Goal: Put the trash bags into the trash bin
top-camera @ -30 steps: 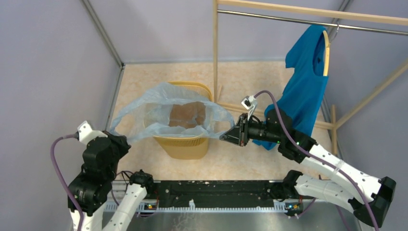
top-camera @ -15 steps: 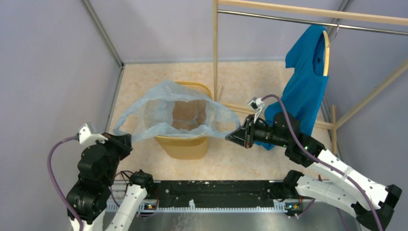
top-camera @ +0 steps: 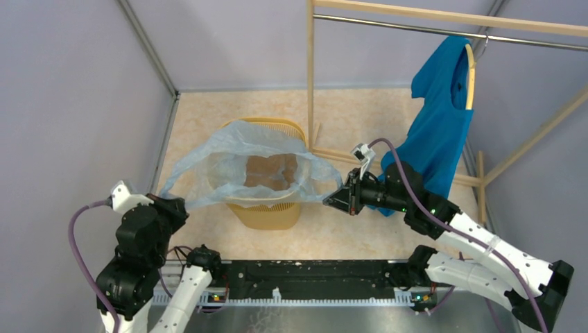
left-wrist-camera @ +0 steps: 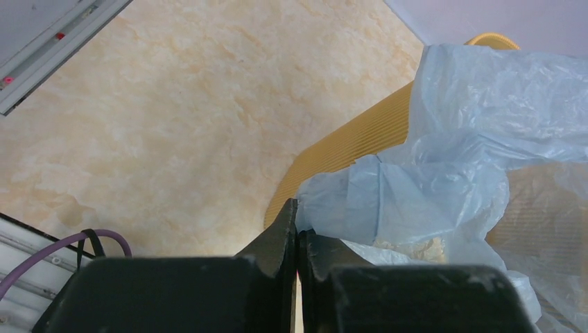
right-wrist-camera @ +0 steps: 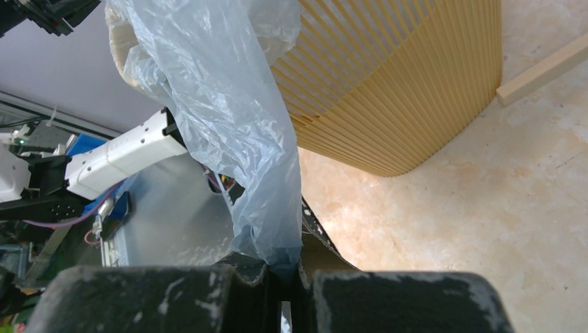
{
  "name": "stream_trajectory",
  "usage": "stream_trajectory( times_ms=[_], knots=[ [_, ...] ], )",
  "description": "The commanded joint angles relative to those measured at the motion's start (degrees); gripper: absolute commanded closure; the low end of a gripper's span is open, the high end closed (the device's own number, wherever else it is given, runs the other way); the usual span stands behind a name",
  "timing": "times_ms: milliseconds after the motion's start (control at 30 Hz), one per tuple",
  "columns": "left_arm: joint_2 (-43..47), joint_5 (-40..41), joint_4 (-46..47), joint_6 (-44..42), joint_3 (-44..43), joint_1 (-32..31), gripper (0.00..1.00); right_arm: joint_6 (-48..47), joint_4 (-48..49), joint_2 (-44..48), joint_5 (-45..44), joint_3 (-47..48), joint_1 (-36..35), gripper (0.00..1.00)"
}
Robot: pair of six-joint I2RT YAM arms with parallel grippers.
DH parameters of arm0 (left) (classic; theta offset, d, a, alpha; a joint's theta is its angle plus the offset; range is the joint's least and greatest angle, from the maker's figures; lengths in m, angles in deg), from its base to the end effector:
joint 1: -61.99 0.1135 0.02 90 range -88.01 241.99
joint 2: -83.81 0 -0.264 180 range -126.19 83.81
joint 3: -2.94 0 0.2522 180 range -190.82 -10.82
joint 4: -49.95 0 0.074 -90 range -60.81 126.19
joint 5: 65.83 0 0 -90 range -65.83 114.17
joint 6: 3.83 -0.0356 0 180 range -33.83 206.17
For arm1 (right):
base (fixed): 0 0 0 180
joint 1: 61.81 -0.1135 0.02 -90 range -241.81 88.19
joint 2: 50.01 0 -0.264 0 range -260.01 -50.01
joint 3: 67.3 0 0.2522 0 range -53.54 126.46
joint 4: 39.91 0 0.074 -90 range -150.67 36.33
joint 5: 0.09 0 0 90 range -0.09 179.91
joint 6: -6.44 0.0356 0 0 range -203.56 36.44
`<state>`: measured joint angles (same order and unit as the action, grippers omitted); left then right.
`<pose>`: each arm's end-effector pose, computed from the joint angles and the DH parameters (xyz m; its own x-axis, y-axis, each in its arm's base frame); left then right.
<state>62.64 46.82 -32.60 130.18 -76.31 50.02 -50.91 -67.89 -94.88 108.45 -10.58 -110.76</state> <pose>0.0072 0.0125 0.3786 -0.1862 -0.6160 -0.7654 -0.3905 0.7613 -0.5177 0.1118 0.1456 0.3216 -0.6476 0.0352 -0.7612 -0.6725 0.4433 0.5926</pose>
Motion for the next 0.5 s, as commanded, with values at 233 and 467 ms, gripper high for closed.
stream_trajectory(
  times_ms=[233, 467],
  knots=[
    [-2.7, -4.0, 10.6, 0.6, 9.8, -0.1, 0.91, -4.3, -0.4, -0.5, -10.3, -0.5, 0.4, 1.00],
    [-12.2, -5.0, 10.2, -0.9, 11.2, -0.1, 0.90, -9.8, 0.9, -3.7, -15.5, 0.5, 0.4, 0.96]
  ],
)
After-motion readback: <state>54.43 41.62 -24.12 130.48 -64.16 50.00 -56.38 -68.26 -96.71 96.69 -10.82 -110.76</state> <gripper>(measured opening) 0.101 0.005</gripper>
